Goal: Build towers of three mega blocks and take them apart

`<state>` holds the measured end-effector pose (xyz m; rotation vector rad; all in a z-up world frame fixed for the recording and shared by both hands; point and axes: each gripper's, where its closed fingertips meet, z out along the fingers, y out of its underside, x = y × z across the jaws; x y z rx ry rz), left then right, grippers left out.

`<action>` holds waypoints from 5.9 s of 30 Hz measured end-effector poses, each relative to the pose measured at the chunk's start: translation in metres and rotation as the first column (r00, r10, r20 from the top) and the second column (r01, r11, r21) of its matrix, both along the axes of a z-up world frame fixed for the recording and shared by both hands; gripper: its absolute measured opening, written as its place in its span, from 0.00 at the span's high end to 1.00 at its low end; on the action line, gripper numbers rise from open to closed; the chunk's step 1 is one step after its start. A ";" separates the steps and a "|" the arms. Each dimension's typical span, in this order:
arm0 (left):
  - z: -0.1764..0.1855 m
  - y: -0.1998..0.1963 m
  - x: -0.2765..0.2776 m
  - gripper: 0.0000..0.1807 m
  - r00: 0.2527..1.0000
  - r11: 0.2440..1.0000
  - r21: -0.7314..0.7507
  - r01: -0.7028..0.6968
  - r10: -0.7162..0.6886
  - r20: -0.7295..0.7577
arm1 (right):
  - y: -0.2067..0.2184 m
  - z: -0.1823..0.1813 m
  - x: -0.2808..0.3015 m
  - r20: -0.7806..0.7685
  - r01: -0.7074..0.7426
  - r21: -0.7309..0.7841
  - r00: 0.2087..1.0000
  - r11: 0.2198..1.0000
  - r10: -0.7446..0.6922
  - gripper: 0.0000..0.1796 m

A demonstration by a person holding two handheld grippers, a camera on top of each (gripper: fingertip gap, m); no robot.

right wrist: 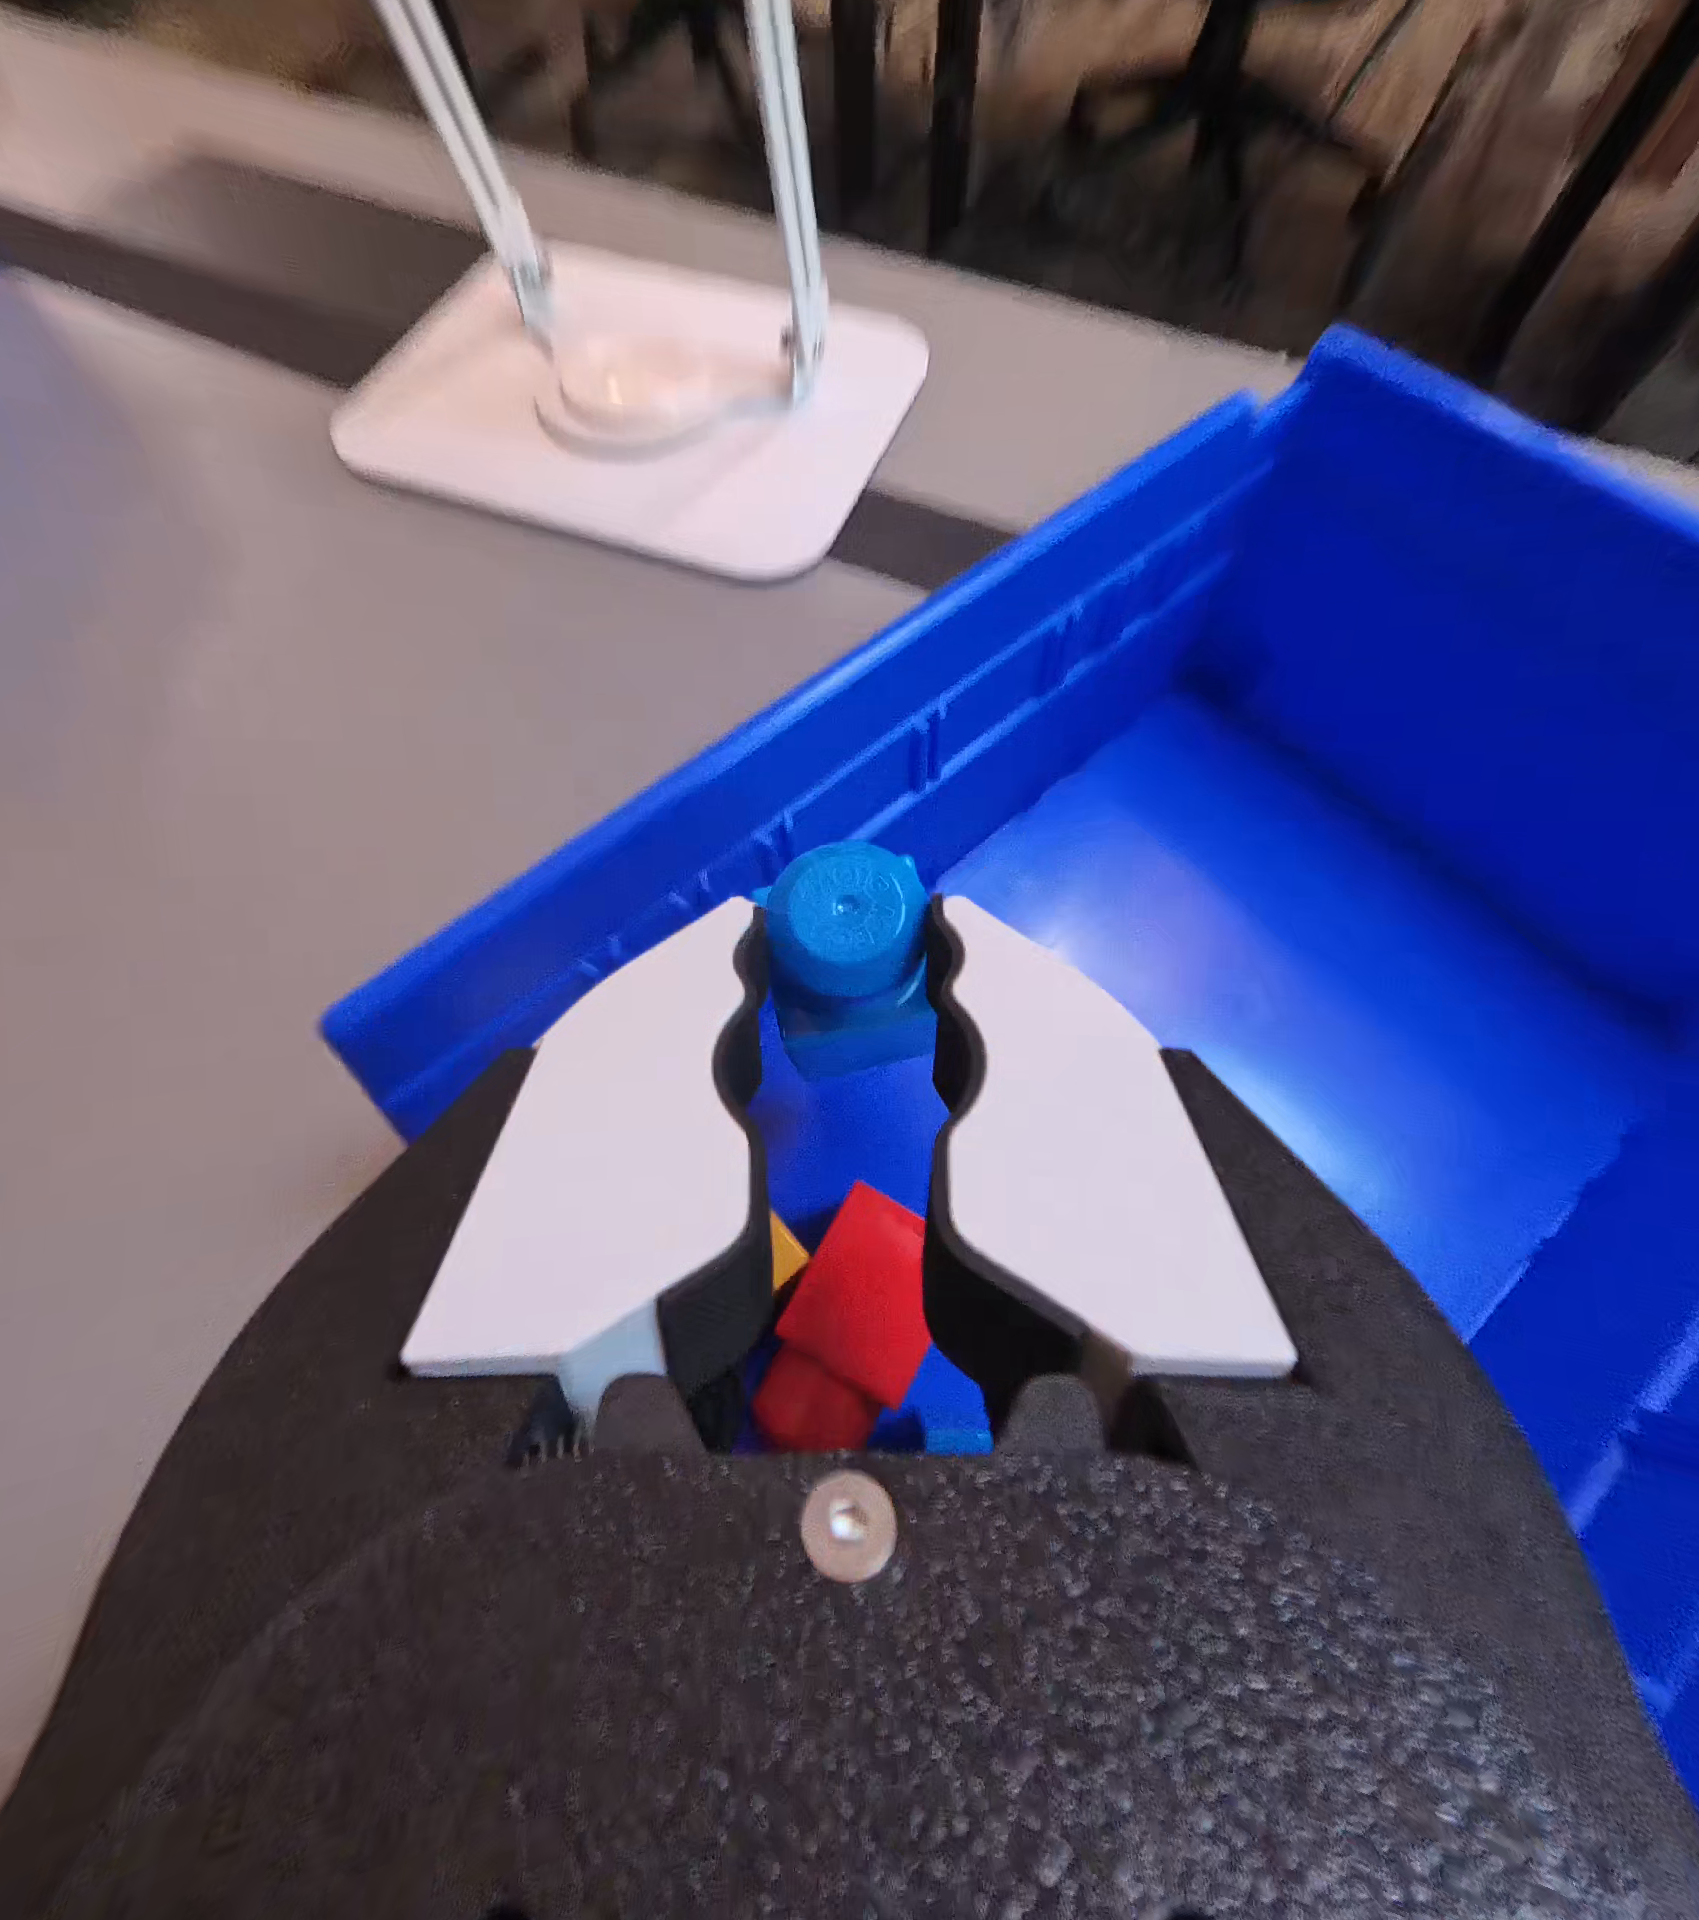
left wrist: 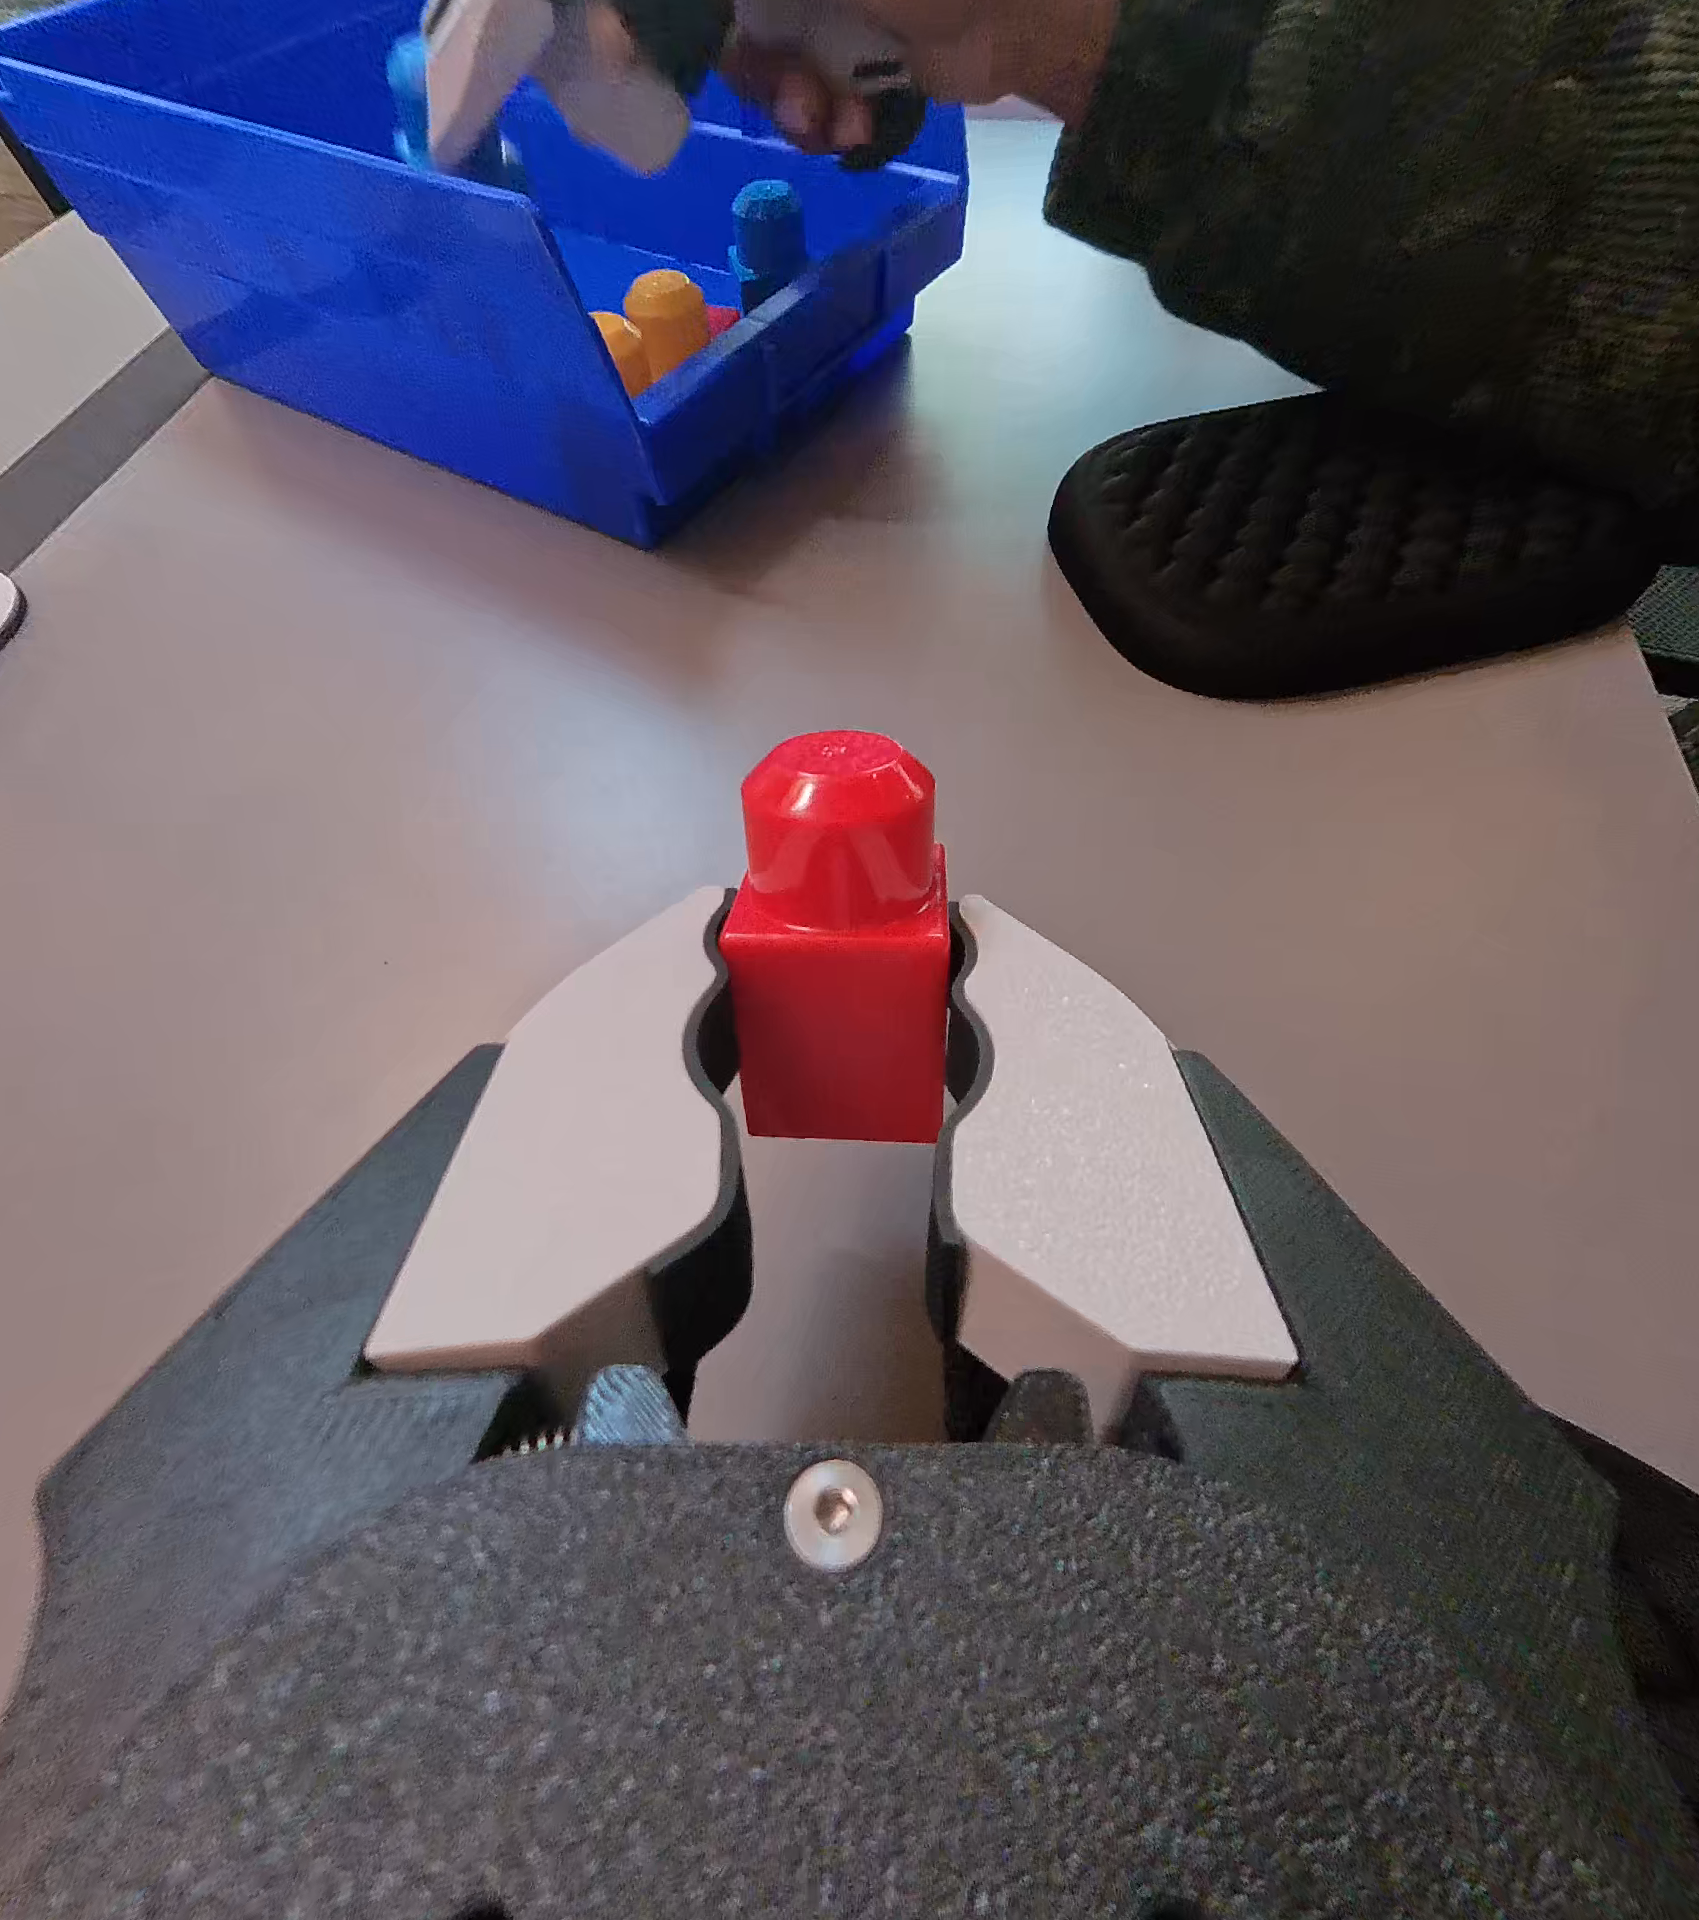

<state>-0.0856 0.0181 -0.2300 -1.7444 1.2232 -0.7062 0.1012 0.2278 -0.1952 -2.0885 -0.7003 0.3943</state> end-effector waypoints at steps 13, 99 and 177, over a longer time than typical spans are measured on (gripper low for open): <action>0.005 -0.003 0.005 0.80 0.999 1.000 0.016 0.014 -0.015 0.030 | -0.011 -0.013 -0.018 -0.056 -0.076 -0.108 0.996 0.991 0.070 0.72; 0.018 0.090 -0.344 0.79 0.234 0.567 0.262 -0.781 0.654 -0.719 | -0.099 0.078 -0.107 0.074 -0.325 0.510 0.939 0.796 0.336 0.82; 0.012 -0.001 -0.012 0.80 0.981 0.985 0.172 0.028 0.006 -0.193 | -0.221 0.094 -0.151 -0.220 -0.762 0.397 0.462 0.511 0.859 0.82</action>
